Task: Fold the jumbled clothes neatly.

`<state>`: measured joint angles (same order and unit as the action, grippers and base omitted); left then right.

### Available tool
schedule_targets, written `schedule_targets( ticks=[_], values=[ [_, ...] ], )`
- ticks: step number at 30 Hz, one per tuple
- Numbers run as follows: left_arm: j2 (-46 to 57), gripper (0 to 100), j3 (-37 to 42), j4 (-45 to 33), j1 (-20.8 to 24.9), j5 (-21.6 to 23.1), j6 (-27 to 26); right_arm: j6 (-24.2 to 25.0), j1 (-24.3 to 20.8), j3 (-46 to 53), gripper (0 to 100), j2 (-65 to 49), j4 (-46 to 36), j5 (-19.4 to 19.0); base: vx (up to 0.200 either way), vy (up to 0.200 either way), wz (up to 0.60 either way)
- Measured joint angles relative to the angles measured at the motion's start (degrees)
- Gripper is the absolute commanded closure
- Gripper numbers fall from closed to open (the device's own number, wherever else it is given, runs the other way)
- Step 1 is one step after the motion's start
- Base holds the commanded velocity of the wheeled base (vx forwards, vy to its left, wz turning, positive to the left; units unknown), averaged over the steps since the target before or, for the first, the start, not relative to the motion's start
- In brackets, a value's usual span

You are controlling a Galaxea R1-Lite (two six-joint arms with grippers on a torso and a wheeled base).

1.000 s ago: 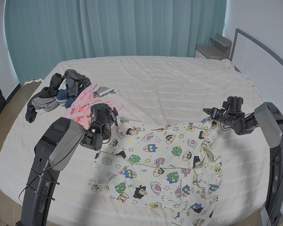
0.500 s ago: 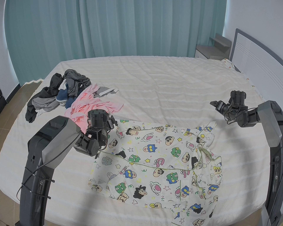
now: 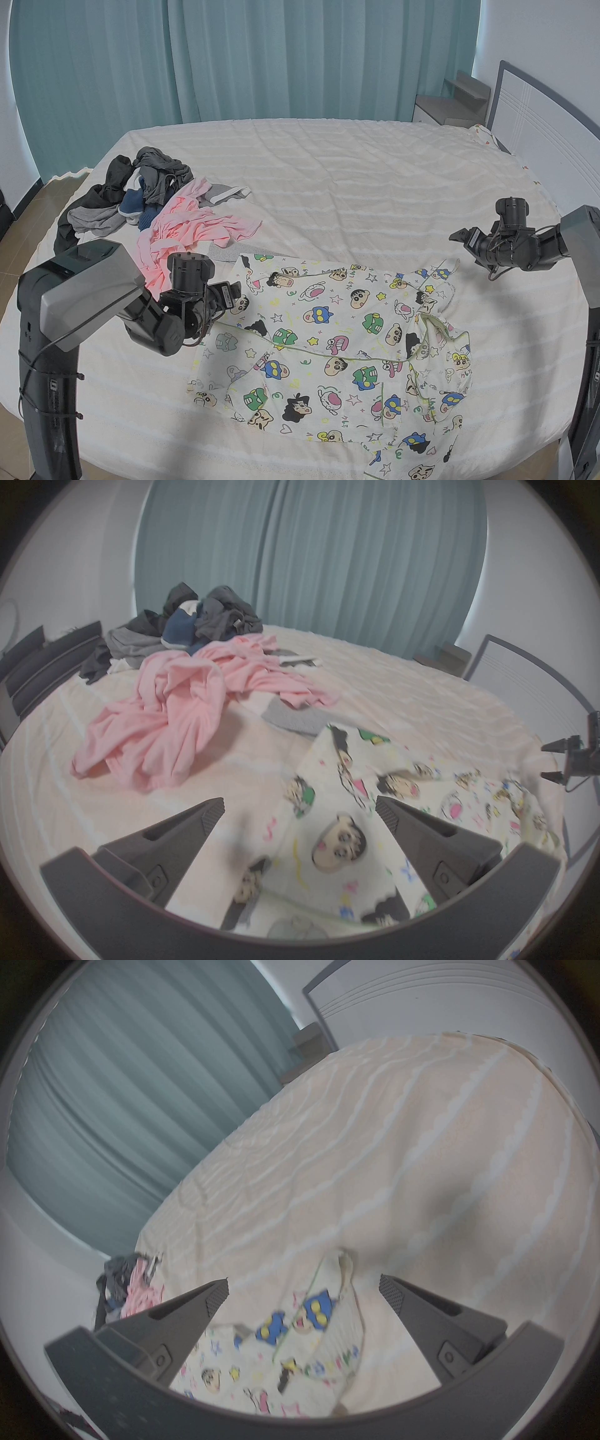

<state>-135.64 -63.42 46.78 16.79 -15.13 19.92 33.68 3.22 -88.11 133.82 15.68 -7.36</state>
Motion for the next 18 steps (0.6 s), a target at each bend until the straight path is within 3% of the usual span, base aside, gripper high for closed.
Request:
schedule_targets(
  ticks=[10,18],
  values=[
    [9.22,0,14.67,-1.45,2.08,10.62,-0.24,-10.53,0.68,27.95,0,-11.02,14.32,-5.22,0.0,0.0,0.0],
    [13.07,0,22.49,-5.01,6.22,20.49,-0.9,-15.24,1.1,50.21,0,-19.48,29.04,-7.83,0.0,0.0,0.0]
  ],
)
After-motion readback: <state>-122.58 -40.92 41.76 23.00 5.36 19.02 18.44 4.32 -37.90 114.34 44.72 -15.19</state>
